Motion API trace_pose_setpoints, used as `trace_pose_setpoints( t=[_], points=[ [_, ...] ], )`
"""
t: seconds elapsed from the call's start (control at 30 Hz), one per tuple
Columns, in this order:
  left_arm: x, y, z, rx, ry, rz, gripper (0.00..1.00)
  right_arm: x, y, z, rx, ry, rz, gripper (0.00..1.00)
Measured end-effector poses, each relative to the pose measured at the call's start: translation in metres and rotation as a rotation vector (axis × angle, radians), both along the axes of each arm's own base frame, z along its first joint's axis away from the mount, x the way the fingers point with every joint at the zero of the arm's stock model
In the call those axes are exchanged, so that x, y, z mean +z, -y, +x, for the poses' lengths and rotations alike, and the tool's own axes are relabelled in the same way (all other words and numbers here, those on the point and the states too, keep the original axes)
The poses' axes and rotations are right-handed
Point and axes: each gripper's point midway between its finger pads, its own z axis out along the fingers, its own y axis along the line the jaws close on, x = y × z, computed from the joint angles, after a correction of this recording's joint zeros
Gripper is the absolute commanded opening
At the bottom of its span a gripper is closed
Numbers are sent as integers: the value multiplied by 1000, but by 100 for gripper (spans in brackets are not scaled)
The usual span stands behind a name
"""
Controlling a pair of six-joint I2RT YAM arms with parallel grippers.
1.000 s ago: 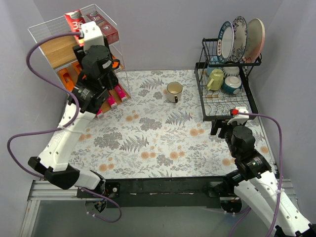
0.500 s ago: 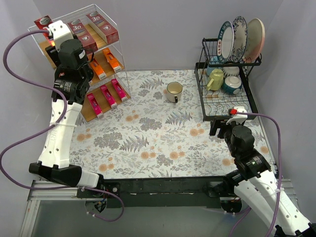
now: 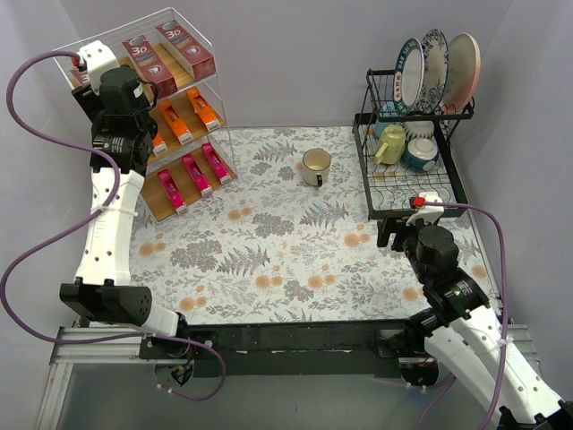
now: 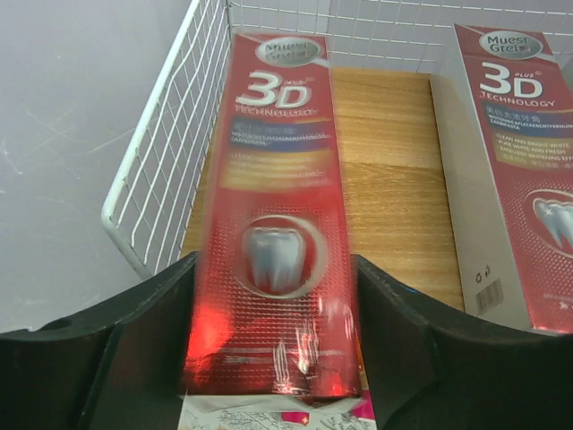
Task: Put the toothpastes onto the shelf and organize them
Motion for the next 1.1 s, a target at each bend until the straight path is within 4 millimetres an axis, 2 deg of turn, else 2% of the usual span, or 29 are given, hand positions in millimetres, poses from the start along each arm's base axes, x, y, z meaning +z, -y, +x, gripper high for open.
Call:
trace_pose_setpoints(
  t=[0.17, 0.5, 0.73, 0.9, 1.1],
  points=[
    [0, -3, 3, 5, 7, 1, 68, -2, -3, 0, 15, -10, -2, 83],
    [-6, -7, 6, 21, -12, 36, 62, -6, -9, 1, 40, -24, -2, 83],
    [-2, -13, 6, 32, -11, 67, 63, -6, -10, 1, 51, -26, 1, 82],
    [1, -19, 4, 42, -6, 74, 72, -7, -11, 1, 54, -28, 1, 82],
    [3, -12, 6, -12, 10, 62, 84, -12, -13, 1, 64, -36, 0, 82]
  ],
)
